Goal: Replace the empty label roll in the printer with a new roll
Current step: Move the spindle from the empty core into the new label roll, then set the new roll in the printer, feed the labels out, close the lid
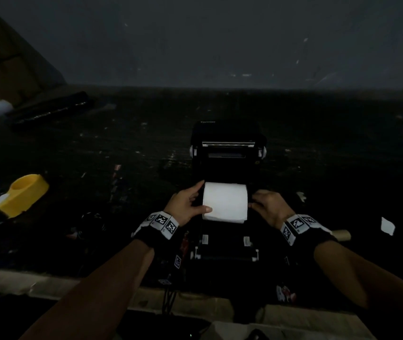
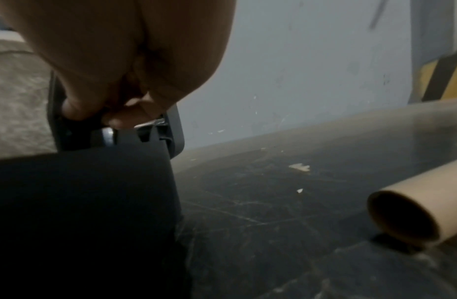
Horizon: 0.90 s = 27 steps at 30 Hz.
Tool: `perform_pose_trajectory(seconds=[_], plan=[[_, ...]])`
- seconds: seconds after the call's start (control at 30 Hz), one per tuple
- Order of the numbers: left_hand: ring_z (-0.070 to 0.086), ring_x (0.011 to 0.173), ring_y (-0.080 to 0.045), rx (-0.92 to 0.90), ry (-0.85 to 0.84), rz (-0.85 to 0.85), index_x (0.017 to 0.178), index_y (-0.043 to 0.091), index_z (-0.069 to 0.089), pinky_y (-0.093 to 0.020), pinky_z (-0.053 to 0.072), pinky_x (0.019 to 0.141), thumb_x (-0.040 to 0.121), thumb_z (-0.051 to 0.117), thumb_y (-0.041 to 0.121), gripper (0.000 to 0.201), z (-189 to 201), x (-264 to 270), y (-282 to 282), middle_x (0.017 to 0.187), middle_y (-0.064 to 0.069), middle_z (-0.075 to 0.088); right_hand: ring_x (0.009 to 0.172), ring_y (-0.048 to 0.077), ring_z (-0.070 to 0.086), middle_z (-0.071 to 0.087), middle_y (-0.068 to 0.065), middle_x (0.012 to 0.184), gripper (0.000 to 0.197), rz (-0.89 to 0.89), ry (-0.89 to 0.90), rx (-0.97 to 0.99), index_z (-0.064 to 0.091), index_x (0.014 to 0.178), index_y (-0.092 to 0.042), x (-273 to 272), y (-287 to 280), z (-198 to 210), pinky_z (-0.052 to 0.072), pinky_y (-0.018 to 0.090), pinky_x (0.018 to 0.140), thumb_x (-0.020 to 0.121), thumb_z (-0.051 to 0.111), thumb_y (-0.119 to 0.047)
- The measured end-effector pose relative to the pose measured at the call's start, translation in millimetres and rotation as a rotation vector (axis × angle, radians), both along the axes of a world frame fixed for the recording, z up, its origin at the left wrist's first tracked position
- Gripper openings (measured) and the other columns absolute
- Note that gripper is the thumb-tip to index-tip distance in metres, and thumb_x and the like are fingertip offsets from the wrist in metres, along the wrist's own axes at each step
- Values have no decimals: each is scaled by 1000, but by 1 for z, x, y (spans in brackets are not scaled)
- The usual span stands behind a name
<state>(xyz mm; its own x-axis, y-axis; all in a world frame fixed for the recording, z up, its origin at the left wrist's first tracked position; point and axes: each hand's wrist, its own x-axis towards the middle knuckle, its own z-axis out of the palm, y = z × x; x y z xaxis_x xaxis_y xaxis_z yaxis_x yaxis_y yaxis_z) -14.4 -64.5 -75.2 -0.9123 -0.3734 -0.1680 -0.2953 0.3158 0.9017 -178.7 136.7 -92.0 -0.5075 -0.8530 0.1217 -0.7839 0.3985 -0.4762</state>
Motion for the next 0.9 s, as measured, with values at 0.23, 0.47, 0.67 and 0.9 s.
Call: perform_pose_trajectory(seconds=[0.23, 0.47, 0.67, 0.9], plan=[[48, 130, -20, -174, 4, -22, 145, 22, 31, -27, 35, 111, 76, 75, 14, 83, -2, 5, 6, 140, -7, 51, 99, 33, 61, 64, 24, 107, 23, 30, 20, 70, 66, 100, 8, 0, 5, 1, 35, 21, 88, 90, 55, -9], [48, 130, -17, -282, -37, -34, 146, 22, 30, -12, 30, 101, 76, 75, 18, 83, -2, 6, 8, 138, -6, 54, 102, 33, 61, 62, 24, 111, 22, 30, 41, 127, 67, 99, 8, 1, 4, -5, 37, 24, 92, 89, 54, -8], [44, 132, -19, -362, -88, -60, 148, 24, 25, -11, 26, 101, 77, 74, 22, 86, -3, 7, 13, 142, -9, 49, 115, 29, 55, 56, 15, 129, 31, -48, 21, 235, 62, 117, -2, 13, 8, 0, 41, 33, 102, 93, 48, -18], [43, 133, -22, -376, -97, -71, 148, 25, 20, -22, 29, 110, 78, 73, 20, 88, -2, 10, 16, 144, -10, 47, 112, 30, 56, 56, 12, 129, 32, -166, 3, 220, 61, 116, -7, 26, 4, 7, 47, 37, 96, 89, 49, -17]])
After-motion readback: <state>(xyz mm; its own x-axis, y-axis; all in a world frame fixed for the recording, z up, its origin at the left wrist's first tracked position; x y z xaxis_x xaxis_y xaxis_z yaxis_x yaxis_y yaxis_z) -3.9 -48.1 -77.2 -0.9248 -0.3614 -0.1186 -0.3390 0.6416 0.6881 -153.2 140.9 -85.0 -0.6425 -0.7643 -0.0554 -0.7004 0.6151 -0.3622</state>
